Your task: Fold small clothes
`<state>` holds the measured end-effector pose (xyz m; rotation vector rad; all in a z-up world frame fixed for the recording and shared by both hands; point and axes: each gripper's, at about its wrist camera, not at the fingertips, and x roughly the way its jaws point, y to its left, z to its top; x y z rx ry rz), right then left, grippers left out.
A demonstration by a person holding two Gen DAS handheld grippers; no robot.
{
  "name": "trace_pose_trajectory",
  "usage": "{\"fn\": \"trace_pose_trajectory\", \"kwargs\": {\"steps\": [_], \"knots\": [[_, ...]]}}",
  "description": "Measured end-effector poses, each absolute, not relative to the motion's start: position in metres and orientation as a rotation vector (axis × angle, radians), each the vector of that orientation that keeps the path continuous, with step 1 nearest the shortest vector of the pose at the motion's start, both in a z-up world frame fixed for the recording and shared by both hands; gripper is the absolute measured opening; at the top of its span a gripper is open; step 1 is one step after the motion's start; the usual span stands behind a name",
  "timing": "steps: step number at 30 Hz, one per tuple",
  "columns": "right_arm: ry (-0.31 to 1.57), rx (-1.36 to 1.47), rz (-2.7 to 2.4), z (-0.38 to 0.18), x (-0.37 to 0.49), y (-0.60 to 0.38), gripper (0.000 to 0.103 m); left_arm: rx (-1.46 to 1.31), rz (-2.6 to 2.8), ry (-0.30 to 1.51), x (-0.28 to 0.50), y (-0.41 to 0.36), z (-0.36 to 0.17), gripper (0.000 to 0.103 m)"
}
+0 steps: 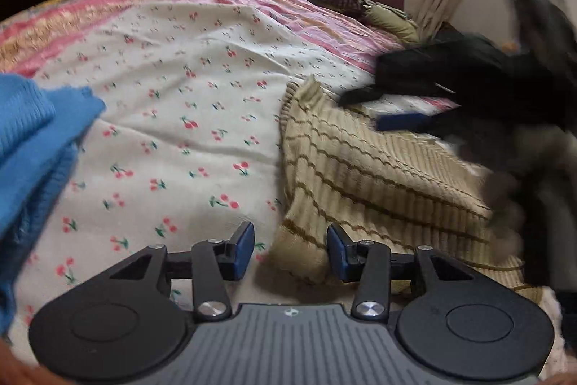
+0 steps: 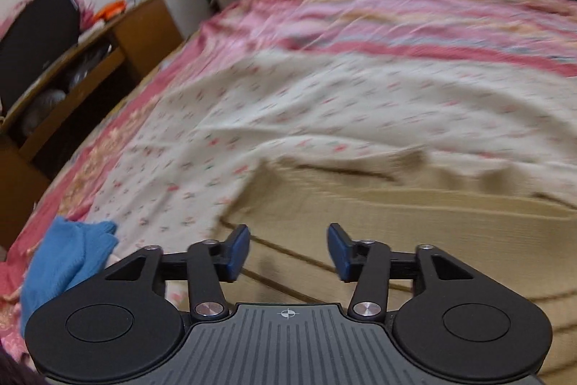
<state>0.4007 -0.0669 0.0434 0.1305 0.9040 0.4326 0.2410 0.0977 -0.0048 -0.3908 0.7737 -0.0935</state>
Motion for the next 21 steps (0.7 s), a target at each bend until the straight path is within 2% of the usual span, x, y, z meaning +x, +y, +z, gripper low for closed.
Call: {"fn": "trace_pose_trajectory", "kwargs": {"steps": [6,10,14,16,18,21], "knots": [[0.973,0.025,0.381,0.025,0.432,-0.005,0.056,-0.443,-0.125,0.772,0.241,0.111,-0.013,0.050],[0.989,-0.080,0.353,0.012,0.434,0.016,0.065,-0.457,-0.124,0.731,0.233,0.112,-0.011,0.050],[0.959,-0.264,0.332,0.000,0.429,0.036,0.063,-0.437,-0.120,0.708,0.229,0.110,-0.009,0.051],[0.946,-0.288,0.331,0.001,0.426,0.035,0.052,-0.447,-0.117,0.717,0.228,0.109,-0.015,0.053],[0.949,-0.273,0.333,0.005,0.427,0.025,0.034,-0.474,-0.115,0.714,0.227,0.110,-0.019,0.055],[0.963,-0.223,0.362,0.014,0.427,0.007,0.019,-0.469,-0.113,0.702,0.226,0.108,-0.019,0.057]]}}
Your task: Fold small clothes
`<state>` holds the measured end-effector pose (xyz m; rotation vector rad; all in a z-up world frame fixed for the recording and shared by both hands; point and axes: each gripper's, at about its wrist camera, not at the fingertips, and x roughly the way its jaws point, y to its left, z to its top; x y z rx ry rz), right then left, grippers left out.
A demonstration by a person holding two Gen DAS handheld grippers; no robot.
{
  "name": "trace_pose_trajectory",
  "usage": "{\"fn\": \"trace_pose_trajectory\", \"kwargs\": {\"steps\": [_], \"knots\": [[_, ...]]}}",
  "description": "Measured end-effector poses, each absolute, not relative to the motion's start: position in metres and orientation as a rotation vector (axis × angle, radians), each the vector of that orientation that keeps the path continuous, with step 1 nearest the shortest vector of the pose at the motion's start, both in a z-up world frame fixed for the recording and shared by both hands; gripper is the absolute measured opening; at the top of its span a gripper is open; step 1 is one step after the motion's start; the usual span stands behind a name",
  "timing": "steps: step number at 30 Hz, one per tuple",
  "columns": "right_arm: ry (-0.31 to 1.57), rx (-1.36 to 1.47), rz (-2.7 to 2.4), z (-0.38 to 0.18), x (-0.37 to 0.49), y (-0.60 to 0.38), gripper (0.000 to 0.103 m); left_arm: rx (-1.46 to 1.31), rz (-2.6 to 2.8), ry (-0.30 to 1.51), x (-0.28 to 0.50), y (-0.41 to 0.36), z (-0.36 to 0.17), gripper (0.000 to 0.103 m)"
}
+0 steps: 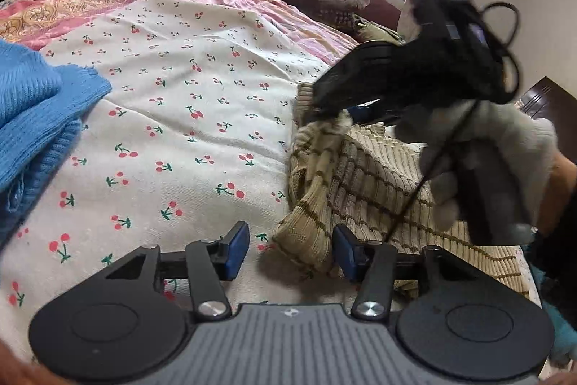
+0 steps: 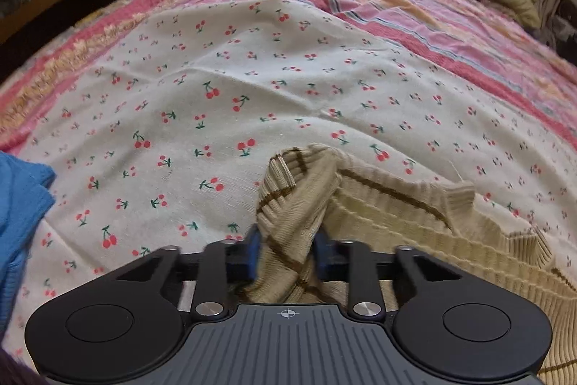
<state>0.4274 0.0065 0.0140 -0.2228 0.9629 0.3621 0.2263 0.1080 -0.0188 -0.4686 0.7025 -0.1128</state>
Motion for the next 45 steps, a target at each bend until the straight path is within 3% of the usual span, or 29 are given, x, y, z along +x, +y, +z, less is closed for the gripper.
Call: {"fn": "trace_pose_trajectory", "kwargs": {"steps": [10,12,17,31,45], "knots": [[0.926,-0.057,0.439,0.047,0.415,-0.046,0.013,-0.473,-0.070,0.667,0.223,0.095,-0.021,0.068],[0.923,-0.024,0.442,0.051,0.414,-0.056,0.013,-0.453,-0.066,0.665,0.225,0.088,-0.018,0.064],[0.899,0.037,0.461,0.066,0.404,-0.085,0.013,-0.427,-0.137,0.665,0.230,0.066,-0.002,0.026],[0.818,0.162,0.336,0.097,0.374,-0.239,0.012,-0.239,-0.485,0.608,0.233,-0.072,0.052,0.022],[0.879,0.125,0.170,0.046,0.370,-0.324,0.012,-0.114,-0.612,0.737,0.245,-0.170,0.021,0.022]]}}
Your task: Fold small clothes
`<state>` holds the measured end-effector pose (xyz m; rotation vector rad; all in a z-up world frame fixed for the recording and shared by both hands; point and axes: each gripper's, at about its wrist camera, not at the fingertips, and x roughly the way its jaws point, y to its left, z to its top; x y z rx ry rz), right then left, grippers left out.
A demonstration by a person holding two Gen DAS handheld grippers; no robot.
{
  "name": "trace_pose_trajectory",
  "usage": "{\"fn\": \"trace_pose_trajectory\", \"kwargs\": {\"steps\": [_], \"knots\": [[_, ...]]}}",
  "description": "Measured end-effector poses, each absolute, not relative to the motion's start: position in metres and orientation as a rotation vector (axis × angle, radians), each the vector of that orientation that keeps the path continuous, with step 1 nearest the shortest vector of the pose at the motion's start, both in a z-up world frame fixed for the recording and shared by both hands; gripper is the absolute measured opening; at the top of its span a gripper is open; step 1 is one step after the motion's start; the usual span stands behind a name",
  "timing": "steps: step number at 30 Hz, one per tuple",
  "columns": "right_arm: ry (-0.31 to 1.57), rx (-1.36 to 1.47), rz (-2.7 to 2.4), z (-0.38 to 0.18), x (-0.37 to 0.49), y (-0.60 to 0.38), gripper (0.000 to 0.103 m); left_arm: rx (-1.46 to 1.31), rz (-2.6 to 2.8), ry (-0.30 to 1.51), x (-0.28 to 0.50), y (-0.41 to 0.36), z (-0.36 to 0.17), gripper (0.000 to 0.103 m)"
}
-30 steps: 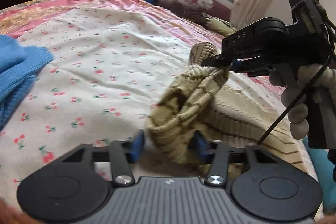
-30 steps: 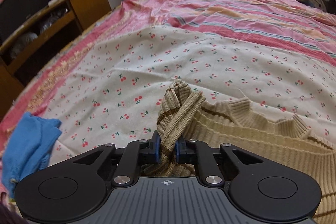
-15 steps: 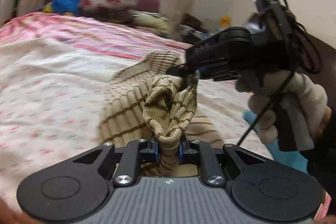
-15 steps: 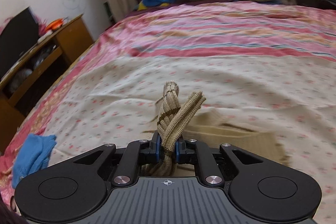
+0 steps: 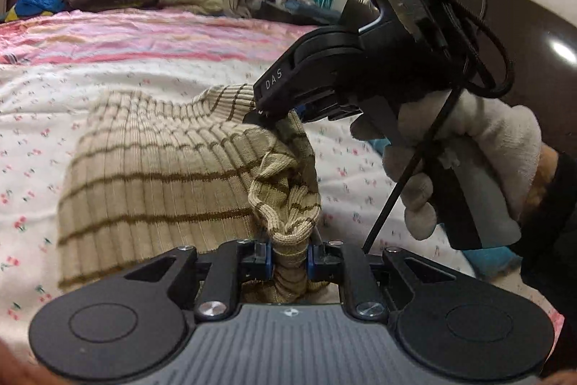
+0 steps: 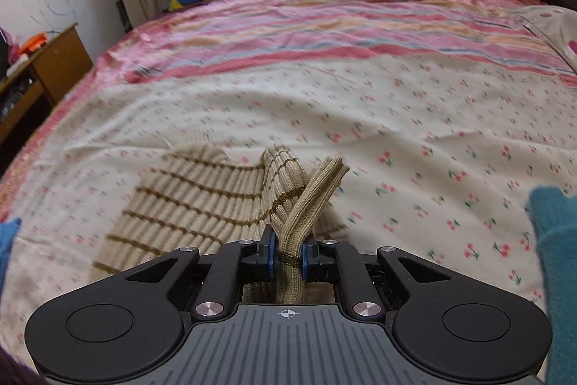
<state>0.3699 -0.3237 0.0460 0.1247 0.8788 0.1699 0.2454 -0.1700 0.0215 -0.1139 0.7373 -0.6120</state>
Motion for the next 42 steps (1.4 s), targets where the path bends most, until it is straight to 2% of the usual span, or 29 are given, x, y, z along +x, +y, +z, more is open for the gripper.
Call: {"fn": "trace_pose_trajectory", "kwargs": {"steps": [4,6,8,11,20,27,29,31,32,33,39,42], "knots": [[0.895,0.122,0.161,0.037,0.367,-0.326,0.015,-0.101,-0.598,0.764,0.245,-0.174,0.016,0.022],[0.893,0.116,0.159,0.037,0.365,-0.325,0.017,-0.103,-0.602,0.771,0.242,-0.172,0.019,0.025],[0.888,0.116,0.159,0.039,0.363,-0.326,0.018,-0.090,-0.609,0.760,0.237,-0.169,0.023,0.033],[0.888,0.133,0.185,0.041,0.359,-0.328,0.019,-0.070,-0.611,0.751,0.223,-0.152,0.027,0.038],[0.875,0.254,0.172,0.048,0.335,-0.347,0.028,-0.088,-0.609,0.748,0.203,-0.108,0.037,0.040],[0.849,0.316,0.297,0.065,0.274,-0.336,0.047,-0.139,-0.498,0.696,0.226,-0.083,0.041,0.041],[0.845,0.267,0.327,0.066,0.263,-0.322,0.046,-0.148,-0.463,0.691,0.236,-0.084,0.038,0.042],[0.855,0.151,0.293,0.058,0.258,-0.308,0.037,-0.133,-0.434,0.709,0.245,-0.085,0.031,0.042],[0.872,0.096,0.262,0.050,0.257,-0.305,0.025,-0.126,-0.418,0.727,0.249,-0.086,0.026,0.042],[0.902,0.058,0.236,0.041,0.258,-0.305,0.020,-0.121,-0.412,0.749,0.251,-0.085,0.020,0.042],[0.951,0.153,0.202,0.030,0.259,-0.334,0.021,-0.063,-0.415,0.805,0.250,-0.081,0.006,0.042],[0.907,0.213,0.190,0.043,0.260,-0.344,0.032,-0.094,-0.430,0.773,0.252,-0.073,0.017,0.042]]}}
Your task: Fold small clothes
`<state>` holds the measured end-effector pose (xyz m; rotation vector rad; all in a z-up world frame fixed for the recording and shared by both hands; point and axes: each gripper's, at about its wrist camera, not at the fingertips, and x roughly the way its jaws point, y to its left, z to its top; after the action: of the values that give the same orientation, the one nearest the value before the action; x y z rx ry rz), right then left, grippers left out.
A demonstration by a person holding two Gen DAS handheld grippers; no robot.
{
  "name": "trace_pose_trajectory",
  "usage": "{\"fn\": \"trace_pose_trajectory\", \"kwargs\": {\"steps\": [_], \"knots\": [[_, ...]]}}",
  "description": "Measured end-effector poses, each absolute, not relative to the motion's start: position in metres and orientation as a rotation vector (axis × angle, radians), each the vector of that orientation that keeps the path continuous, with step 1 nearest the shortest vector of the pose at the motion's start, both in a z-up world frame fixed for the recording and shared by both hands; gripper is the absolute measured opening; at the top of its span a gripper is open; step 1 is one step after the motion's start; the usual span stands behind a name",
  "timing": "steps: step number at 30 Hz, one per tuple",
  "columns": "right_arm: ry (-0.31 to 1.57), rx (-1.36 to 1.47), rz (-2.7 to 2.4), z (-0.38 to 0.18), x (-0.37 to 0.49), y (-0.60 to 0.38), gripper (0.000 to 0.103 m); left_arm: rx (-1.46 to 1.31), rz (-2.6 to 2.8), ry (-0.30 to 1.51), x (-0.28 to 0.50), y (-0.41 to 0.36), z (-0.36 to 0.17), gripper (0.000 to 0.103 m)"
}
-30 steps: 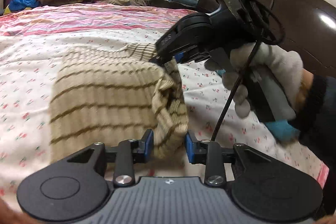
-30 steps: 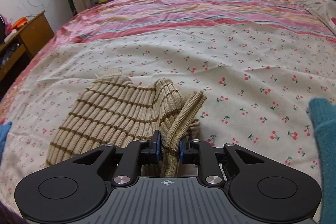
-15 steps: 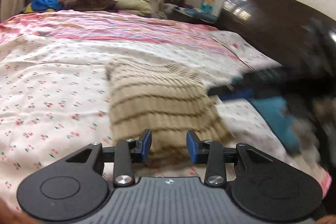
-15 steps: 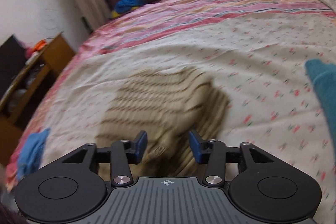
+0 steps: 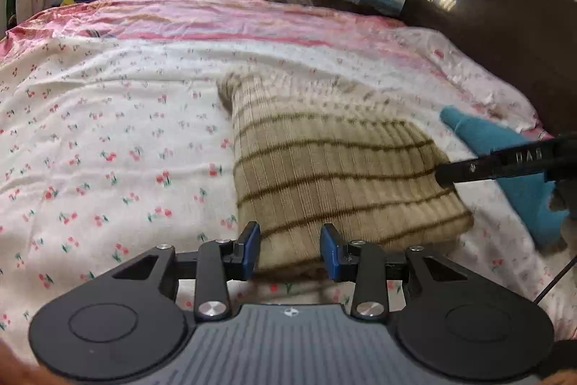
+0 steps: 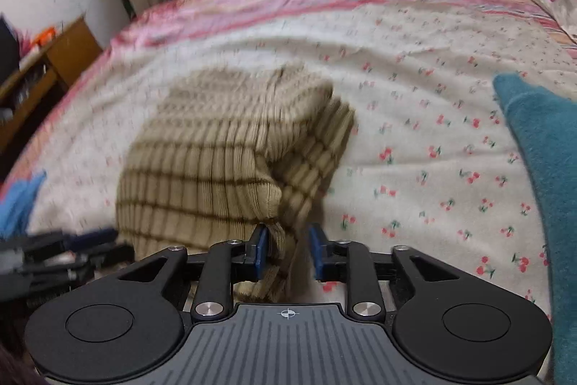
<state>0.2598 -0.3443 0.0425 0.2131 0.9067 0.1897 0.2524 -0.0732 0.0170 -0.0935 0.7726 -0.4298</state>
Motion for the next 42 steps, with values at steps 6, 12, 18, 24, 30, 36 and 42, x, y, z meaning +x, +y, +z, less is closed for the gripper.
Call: {"fn": "trace_pose_trajectory", "kwargs": {"steps": [6,12,18,24,30,36,42], "knots": [[0.826,0.335,0.134,0.053,0.297,-0.349,0.053,-0.149,-0.423,0.717,0.262,-0.062,0.033,0.045],[0.870,0.345,0.064,0.031,0.341,-0.339,0.039,-0.150,-0.412,0.743,0.289,-0.077,0.024,0.047],[0.858,0.223,-0.013,0.020,0.333,-0.341,0.032,-0.107,-0.375,0.816,0.291,-0.089,0.010,0.047],[0.844,0.199,-0.042,0.033,0.317,-0.342,0.033,-0.103,-0.339,0.835,0.286,-0.091,0.018,0.047],[0.771,0.169,0.015,0.054,0.277,-0.324,0.035,-0.045,-0.312,0.853,0.281,-0.100,0.020,0.047],[0.861,0.073,0.015,0.023,0.270,-0.307,0.040,-0.025,-0.310,0.878,0.282,-0.100,0.013,0.049],[0.816,0.226,0.046,0.033,0.271,-0.339,0.070,-0.141,-0.364,0.796,0.295,-0.075,0.031,0.053]]}}
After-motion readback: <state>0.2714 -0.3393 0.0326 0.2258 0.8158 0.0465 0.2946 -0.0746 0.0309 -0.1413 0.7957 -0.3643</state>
